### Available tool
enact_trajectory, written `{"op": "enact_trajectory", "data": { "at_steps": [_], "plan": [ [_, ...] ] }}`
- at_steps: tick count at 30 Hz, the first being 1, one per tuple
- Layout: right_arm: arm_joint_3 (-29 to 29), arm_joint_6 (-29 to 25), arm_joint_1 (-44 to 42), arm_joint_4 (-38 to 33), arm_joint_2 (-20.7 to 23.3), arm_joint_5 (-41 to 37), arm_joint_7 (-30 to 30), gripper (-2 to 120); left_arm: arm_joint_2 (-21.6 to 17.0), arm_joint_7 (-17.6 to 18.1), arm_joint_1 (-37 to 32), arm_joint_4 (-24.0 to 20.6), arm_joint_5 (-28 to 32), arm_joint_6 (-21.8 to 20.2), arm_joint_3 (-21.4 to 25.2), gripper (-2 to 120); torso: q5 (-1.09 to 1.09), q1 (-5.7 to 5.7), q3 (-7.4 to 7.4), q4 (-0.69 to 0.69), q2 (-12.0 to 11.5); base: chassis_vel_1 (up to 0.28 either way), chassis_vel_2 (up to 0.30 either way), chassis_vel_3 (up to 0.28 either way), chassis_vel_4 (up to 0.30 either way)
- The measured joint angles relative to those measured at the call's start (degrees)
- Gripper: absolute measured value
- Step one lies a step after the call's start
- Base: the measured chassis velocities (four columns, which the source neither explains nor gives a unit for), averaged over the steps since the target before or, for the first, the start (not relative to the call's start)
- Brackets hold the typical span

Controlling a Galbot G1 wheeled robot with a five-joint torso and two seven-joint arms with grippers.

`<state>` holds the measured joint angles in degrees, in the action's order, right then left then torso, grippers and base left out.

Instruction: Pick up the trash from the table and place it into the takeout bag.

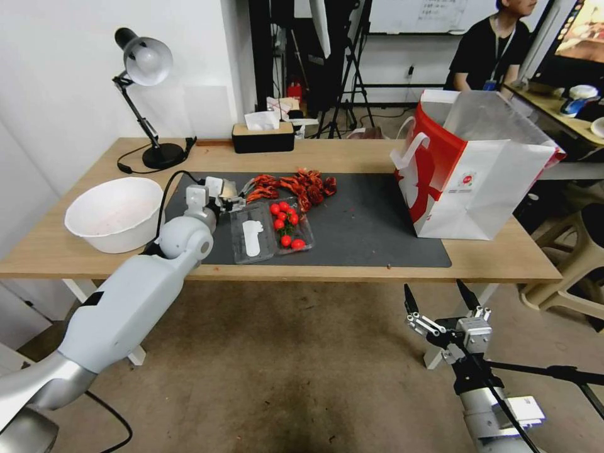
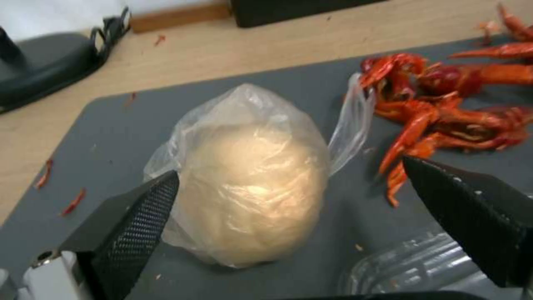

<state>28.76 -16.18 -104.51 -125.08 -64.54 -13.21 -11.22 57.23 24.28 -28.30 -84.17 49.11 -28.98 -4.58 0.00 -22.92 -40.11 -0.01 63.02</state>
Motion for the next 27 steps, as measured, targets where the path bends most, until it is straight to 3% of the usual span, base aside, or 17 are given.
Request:
{"op": "enact_trajectory", "data": {
  "at_steps": [17,25,27],
  "plan": [
    [0.2,-0.7,-0.5,0.1,-0.3,0.1,0.3,100,1.0,1.3,2.7,4.9,-1.2,0.0,-1.2,100,0.0,0.0,0.0,0.01,0.0,0.0,0.0,0.0,0.0],
    [0.1,-0.6,-0.4,0.1,-0.3,0.2,0.3,100,1.2,1.4,3.3,5.4,-0.6,-1.6,-1.6,81,0.0,0.0,0.0,0.01,0.0,0.0,0.0,0.0,0.0],
    [0.1,-0.6,-0.4,0.1,-0.3,0.2,0.3,100,1.2,1.4,3.3,5.4,-0.6,-1.6,-1.6,81,0.0,0.0,0.0,0.01,0.0,0.0,0.0,0.0,0.0]
  ]
}}
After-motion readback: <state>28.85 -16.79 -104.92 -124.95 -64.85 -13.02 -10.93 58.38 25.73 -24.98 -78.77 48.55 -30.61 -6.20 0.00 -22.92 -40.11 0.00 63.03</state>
